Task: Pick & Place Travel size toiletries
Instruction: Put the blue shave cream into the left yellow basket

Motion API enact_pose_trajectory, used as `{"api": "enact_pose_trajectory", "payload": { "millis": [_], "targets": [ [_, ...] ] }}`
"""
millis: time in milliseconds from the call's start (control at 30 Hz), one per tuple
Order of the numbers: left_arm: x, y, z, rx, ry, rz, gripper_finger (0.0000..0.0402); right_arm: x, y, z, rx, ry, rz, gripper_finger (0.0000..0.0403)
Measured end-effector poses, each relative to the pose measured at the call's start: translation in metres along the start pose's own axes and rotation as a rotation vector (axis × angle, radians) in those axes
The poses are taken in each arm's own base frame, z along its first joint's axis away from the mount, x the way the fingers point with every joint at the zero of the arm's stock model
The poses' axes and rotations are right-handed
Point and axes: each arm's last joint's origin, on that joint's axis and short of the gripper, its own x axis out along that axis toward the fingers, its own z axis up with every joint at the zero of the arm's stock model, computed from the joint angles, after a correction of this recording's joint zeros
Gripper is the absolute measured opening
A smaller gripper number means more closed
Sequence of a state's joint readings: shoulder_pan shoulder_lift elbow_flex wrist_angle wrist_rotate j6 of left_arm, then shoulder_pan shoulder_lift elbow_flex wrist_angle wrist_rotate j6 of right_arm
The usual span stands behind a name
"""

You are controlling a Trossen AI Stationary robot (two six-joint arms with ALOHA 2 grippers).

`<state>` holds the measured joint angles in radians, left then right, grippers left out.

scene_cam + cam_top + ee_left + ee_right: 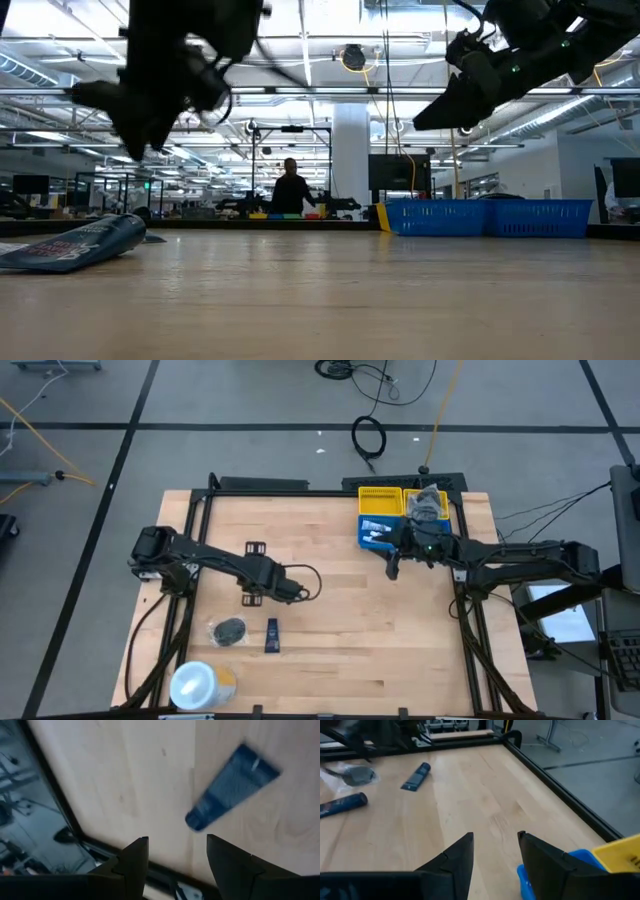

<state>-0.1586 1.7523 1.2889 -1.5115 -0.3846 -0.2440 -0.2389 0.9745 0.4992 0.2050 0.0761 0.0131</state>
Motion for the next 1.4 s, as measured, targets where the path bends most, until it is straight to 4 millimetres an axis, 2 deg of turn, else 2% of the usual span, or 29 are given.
{"api": "enact_pose_trajectory", "payload": {
  "millis": [200, 333, 433, 600, 800, 1200, 1400],
  "targets": [
    [0.039, 0.003, -0.003, 0.069, 0.106, -0.128, 0.0198, 0.000, 0.003, 0.002, -0.003, -0.025, 0.013, 0.0151],
    [0.054, 0.006, -0.004, 0.116, 0.094, -0.221, 0.0198, 0.000, 0.003, 0.002, -0.003, -0.024, 0.012, 0.0151],
    [0.058, 0.012, -0.004, 0.122, 0.044, -0.238, 0.0198, 0.000, 0.003, 0.003, -0.002, -0.028, 0.012, 0.0151],
    [0.052, 0.024, -0.007, 0.135, -0.062, -0.305, 0.0198, 0.000, 0.003, 0.003, -0.001, -0.031, 0.012, 0.0150],
    [0.054, 0.028, -0.010, 0.218, -0.055, -0.363, 0.0198, 0.000, 0.003, 0.003, -0.001, -0.031, 0.012, 0.0150],
    [0.089, 0.013, -0.014, 0.324, -0.082, -0.324, 0.0198, 0.000, 0.003, 0.003, -0.001, -0.031, 0.011, 0.0150],
    [0.103, 0.006, -0.009, 0.338, -0.168, -0.318, 0.0198, 0.000, 0.003, 0.003, 0.000, -0.035, 0.012, 0.0150]
  ]
}}
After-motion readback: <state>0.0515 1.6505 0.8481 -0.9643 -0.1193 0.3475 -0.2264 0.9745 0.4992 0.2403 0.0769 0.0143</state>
